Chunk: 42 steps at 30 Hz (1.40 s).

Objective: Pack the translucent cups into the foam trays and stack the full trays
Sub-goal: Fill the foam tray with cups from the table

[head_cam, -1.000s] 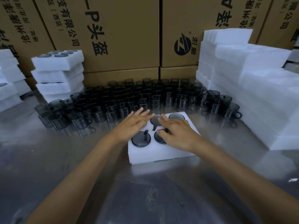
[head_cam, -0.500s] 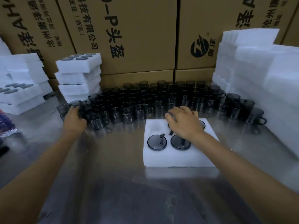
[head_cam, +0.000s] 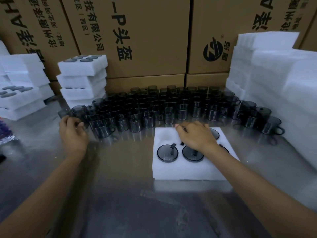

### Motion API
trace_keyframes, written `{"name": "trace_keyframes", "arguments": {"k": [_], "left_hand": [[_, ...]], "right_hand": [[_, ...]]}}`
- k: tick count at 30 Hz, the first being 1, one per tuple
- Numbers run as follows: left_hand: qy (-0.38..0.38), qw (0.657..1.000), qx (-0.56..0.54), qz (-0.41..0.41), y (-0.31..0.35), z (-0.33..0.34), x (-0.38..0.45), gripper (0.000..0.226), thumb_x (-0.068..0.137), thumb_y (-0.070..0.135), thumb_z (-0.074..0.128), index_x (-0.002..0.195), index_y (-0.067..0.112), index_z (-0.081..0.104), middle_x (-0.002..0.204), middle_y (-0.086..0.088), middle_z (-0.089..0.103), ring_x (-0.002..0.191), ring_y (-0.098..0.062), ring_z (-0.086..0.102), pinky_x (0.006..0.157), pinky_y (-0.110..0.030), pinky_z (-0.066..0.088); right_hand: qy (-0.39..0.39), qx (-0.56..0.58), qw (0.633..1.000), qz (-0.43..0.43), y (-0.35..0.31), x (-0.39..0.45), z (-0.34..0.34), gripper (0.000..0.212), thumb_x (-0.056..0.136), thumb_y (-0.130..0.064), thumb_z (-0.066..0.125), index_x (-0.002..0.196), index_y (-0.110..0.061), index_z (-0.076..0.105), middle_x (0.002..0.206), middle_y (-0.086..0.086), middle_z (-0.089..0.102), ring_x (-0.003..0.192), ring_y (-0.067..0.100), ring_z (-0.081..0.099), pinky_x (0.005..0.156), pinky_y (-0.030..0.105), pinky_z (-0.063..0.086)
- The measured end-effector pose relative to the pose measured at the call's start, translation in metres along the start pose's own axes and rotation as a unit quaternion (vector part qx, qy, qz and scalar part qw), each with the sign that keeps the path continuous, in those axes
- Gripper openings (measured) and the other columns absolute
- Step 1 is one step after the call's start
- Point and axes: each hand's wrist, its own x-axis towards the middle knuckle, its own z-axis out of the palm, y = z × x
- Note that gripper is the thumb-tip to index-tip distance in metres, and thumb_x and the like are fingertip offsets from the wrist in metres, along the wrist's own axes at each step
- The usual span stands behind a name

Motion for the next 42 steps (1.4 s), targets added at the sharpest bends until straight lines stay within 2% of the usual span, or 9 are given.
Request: {"name": "trace_keyframes", "arguments": {"k": [4, 7, 10, 13, 18, 27, 32, 37, 42], "left_hand": [[0.017, 0.997, -0.073, 0.01, 0.026, -0.014, -0.005, 0.012, 0.097, 0.001, 0.049, 0.105, -0.002, 0.057, 0.127, -0.023, 0.05, 0.106, -0.034, 0.052, 0.088, -0.032, 0.038], [-0.014, 0.988, -0.125, 0.084, 0.055, -0.025, -0.012, 0.007, 0.097, 0.0, 0.05, 0.098, 0.006, 0.054, 0.107, -0.003, 0.05, 0.092, -0.013, 0.048, 0.085, -0.029, 0.039], [-0.091, 0.975, -0.165, 0.116, 0.086, -0.03, -0.025, 0.006, 0.098, 0.006, 0.055, 0.102, 0.007, 0.058, 0.119, -0.004, 0.049, 0.103, -0.012, 0.051, 0.094, -0.027, 0.044], [-0.214, 0.938, -0.232, 0.146, 0.123, -0.033, -0.045, 0.012, 0.098, 0.01, 0.058, 0.109, 0.01, 0.062, 0.137, -0.004, 0.047, 0.125, -0.011, 0.05, 0.104, -0.022, 0.042], [-0.359, 0.869, -0.256, 0.222, 0.177, -0.03, -0.079, 0.015, 0.096, 0.016, 0.062, 0.1, 0.031, 0.063, 0.118, 0.011, 0.042, 0.108, 0.001, 0.051, 0.091, -0.013, 0.046], [-0.362, 0.879, -0.295, 0.1, 0.181, -0.005, -0.115, 0.029, 0.1, 0.008, 0.056, 0.117, 0.025, 0.071, 0.111, 0.001, 0.056, 0.088, -0.003, 0.066, 0.09, -0.035, 0.057], [-0.389, 0.863, -0.322, 0.012, 0.181, 0.002, -0.116, 0.047, 0.098, 0.018, 0.06, 0.142, 0.031, 0.05, 0.117, 0.013, 0.063, 0.1, -0.004, 0.067, 0.093, -0.029, 0.053], [-0.415, 0.832, -0.361, -0.077, 0.18, 0.006, -0.111, 0.053, 0.078, 0.045, 0.079, 0.128, 0.033, 0.063, 0.116, 0.013, 0.071, 0.108, -0.002, 0.066, 0.104, -0.036, 0.049], [-0.405, 0.808, -0.414, -0.104, 0.179, 0.002, -0.096, 0.038, 0.081, 0.027, 0.081, 0.118, 0.023, 0.071, 0.109, 0.005, 0.075, 0.107, -0.008, 0.069, 0.104, -0.035, 0.047]], "right_hand": [[-0.015, -0.011, 1.0, 0.005, 0.0, -0.001, 0.0, 0.051, 0.103, -0.051, 0.027, 0.111, -0.022, 0.068, 0.09, 0.004, 0.072, 0.106, 0.028, 0.06, 0.112, 0.047, 0.022], [-0.009, 0.047, 0.999, 0.007, -0.001, -0.001, -0.005, 0.04, 0.102, -0.046, 0.036, 0.12, -0.026, 0.065, 0.104, 0.0, 0.073, 0.114, 0.025, 0.058, 0.112, 0.044, 0.021], [0.038, 0.155, 0.987, -0.018, -0.003, -0.004, -0.014, 0.032, 0.102, -0.034, 0.046, 0.13, -0.025, 0.06, 0.124, -0.005, 0.068, 0.124, 0.02, 0.054, 0.113, 0.039, 0.027], [0.03, 0.317, 0.947, -0.039, -0.009, -0.013, -0.027, 0.026, 0.101, -0.027, 0.054, 0.124, -0.023, 0.065, 0.12, -0.007, 0.069, 0.115, 0.011, 0.062, 0.101, 0.028, 0.045], [-0.057, 0.527, 0.847, 0.035, -0.019, -0.025, -0.049, 0.022, 0.102, -0.024, 0.055, 0.103, -0.011, 0.073, 0.101, 0.006, 0.076, 0.083, 0.018, 0.074, 0.08, 0.029, 0.06], [-0.049, 0.445, 0.893, 0.037, 0.005, -0.063, -0.04, 0.016, 0.089, -0.023, 0.074, 0.091, -0.008, 0.076, 0.092, 0.002, 0.076, 0.081, 0.017, 0.075, 0.083, 0.024, 0.057], [-0.022, 0.427, 0.904, 0.027, 0.008, -0.057, -0.043, 0.017, 0.088, -0.029, 0.076, 0.09, -0.011, 0.077, 0.089, -0.003, 0.076, 0.084, 0.007, 0.069, 0.076, 0.02, 0.054], [-0.057, 0.383, 0.922, -0.001, 0.012, -0.044, -0.044, 0.051, 0.087, -0.011, 0.076, 0.134, -0.017, 0.057, 0.122, 0.001, 0.063, 0.108, 0.011, 0.063, 0.089, 0.02, 0.051], [-0.018, 0.369, 0.928, -0.041, -0.004, -0.035, -0.044, 0.044, 0.081, -0.009, 0.081, 0.122, -0.015, 0.065, 0.114, 0.003, 0.068, 0.103, 0.019, 0.067, 0.095, 0.029, 0.054]]}}
